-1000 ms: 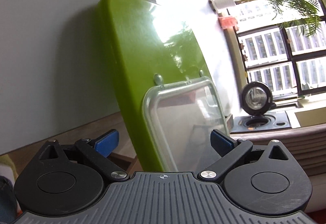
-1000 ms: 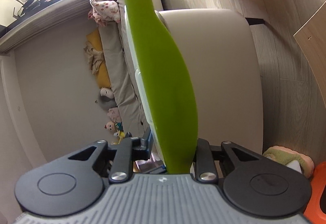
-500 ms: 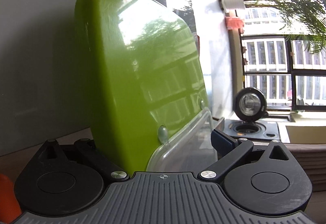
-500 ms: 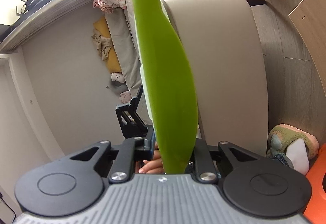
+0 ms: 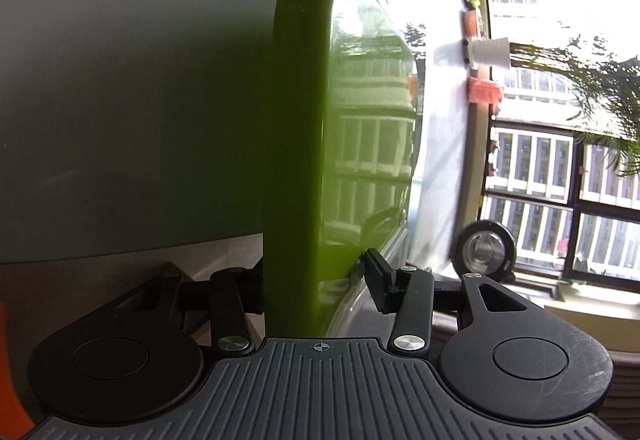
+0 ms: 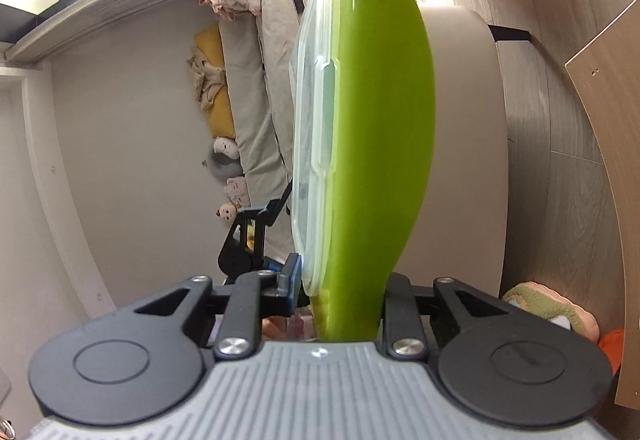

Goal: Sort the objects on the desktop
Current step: 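Lift the green lid off the table with both tools, tilting it on edge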

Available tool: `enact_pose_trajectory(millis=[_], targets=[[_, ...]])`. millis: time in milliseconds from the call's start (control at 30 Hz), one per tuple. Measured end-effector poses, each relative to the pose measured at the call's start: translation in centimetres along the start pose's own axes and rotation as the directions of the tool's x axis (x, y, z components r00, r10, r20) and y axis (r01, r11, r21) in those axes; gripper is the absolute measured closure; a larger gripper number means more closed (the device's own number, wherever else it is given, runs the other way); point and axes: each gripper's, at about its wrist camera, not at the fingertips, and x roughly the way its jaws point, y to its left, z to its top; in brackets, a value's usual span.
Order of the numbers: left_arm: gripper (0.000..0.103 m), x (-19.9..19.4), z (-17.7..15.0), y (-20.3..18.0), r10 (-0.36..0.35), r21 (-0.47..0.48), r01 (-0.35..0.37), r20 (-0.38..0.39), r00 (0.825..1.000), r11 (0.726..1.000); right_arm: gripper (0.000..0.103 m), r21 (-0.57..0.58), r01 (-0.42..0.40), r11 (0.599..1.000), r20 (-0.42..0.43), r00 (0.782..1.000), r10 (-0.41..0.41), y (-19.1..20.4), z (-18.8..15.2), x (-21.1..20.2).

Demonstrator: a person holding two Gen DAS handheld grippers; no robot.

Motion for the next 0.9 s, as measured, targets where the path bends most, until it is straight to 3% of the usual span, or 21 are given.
enact_pose_trajectory(millis=[100,267,500,600,633,667,800,900], targets=[[0.056,0.1,0.0,0.2,-0.01,-0.034,0.009,-0.025,1.0,0.999,0.071,0.009,0.005,1.0,0.076,0.997,-0.005,-0.5,0.1,0.2],[0.059,0.6,-0.5,0.1,-0.025,-0.034,0.023,-0.062,0.998,0.999,0.049,0.069,-0.007,0.998,0.173,0.985,-0.005,-2.9,0.9,0.8],[0.057,1.0,-0.4,-0.2,0.004,0.026,-0.003,-0.039,0.999,1.0,0.041,0.069,-0.065,0.996,0.21,0.976,0.049,-4.5,2.4,2.0],[0.052,0.8,-0.3,-0.2,0.051,0.067,-0.051,-0.006,0.999,0.996,0.06,0.06,-0.102,0.993,0.202,0.975,0.089,-3.8,2.5,2.5],[0.05,0.5,-0.4,-0.2,0.069,0.079,-0.068,0.0,0.998,0.995,0.074,0.07,-0.124,0.99,0.2,0.974,0.108,-3.4,2.5,2.5],[0.049,0.4,-0.5,-0.2,0.073,0.081,-0.072,0.0,0.997,0.994,0.077,0.082,-0.134,0.988,0.2,0.973,0.115,-2.8,2.5,2.5],[0.045,0.1,-0.5,-0.3,0.06,0.077,-0.06,-0.002,0.998,0.995,0.084,0.123,-0.111,0.986,0.189,0.978,0.086,0.0,2.5,2.1],[0.031,-0.2,-0.6,-1.2,0.062,0.119,-0.063,0.015,0.998,0.991,0.084,0.183,-0.112,0.977,0.145,0.986,0.086,0.8,2.6,2.0]])
